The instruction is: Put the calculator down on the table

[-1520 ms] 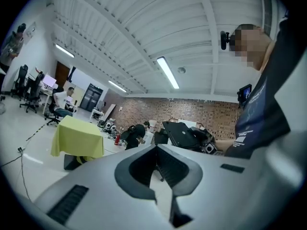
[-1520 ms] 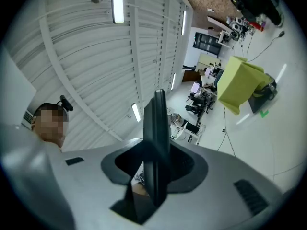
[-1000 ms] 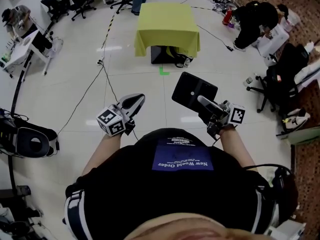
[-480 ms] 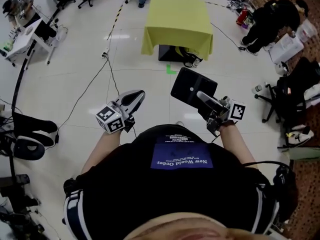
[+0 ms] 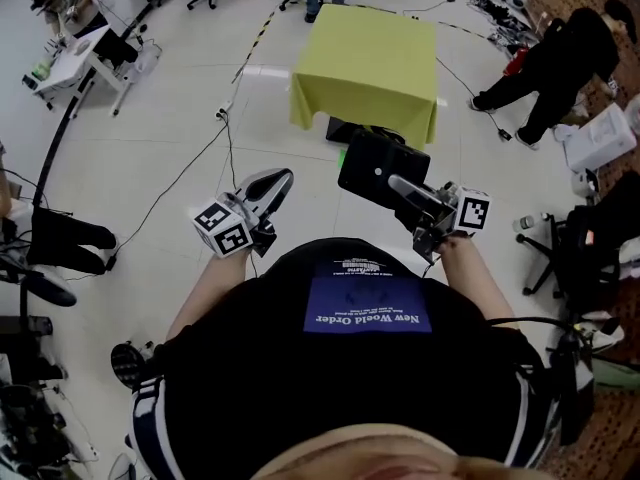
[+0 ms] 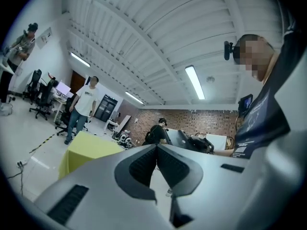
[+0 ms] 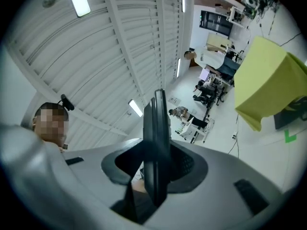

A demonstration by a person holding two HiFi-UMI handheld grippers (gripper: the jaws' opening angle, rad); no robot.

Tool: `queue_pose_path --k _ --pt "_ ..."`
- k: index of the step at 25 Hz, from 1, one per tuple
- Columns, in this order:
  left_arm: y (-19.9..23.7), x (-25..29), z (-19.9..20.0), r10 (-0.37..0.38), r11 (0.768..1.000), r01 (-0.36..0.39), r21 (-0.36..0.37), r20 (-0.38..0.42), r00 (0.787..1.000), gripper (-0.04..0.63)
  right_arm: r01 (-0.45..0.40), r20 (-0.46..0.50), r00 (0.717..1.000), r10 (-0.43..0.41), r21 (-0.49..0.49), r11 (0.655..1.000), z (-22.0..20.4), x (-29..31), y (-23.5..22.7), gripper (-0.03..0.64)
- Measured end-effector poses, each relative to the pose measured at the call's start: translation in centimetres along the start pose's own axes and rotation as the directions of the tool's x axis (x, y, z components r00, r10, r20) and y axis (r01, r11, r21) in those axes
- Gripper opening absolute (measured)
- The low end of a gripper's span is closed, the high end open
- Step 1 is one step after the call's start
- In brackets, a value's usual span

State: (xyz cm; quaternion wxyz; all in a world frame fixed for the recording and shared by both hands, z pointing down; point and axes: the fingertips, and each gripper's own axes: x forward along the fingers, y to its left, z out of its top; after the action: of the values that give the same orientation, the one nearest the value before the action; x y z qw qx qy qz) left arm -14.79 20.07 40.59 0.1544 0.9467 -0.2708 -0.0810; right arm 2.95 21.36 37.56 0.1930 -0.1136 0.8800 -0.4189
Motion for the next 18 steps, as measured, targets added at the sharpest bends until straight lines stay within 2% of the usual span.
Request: queue_pose_path --k 5,10,15,18 --pt "0.1 0.4 -1.0 -0.011 1.000 0.011 0.016 -0.031 0.999 0.008 0.000 0.001 1.000 0.000 0.015 1.000 -0.6 -0.4 -1.2 0.129" --pt "5.2 4.7 -0.1 -0.023 0.999 0.022 -0.039 -0.026 0.999 0.008 0.040 0.022 0.999 -0.040 0.026 0.999 4.0 0.5 -5.3 0.129" --pt "9.8 8.4 1.5 -0.126 0.992 0.125 -0.023 -0.024 0.992 0.008 0.086 0.044 0.995 -0.085 -0.023 0.996 7.2 2.9 -7.9 0.129" --pt "14.0 10.2 3.4 -0.186 0.982 0.185 -0.023 -0.031 0.982 0.008 0.118 0.097 0.989 -0.114 -0.036 0.992 9.9 5.6 -9.5 0.129"
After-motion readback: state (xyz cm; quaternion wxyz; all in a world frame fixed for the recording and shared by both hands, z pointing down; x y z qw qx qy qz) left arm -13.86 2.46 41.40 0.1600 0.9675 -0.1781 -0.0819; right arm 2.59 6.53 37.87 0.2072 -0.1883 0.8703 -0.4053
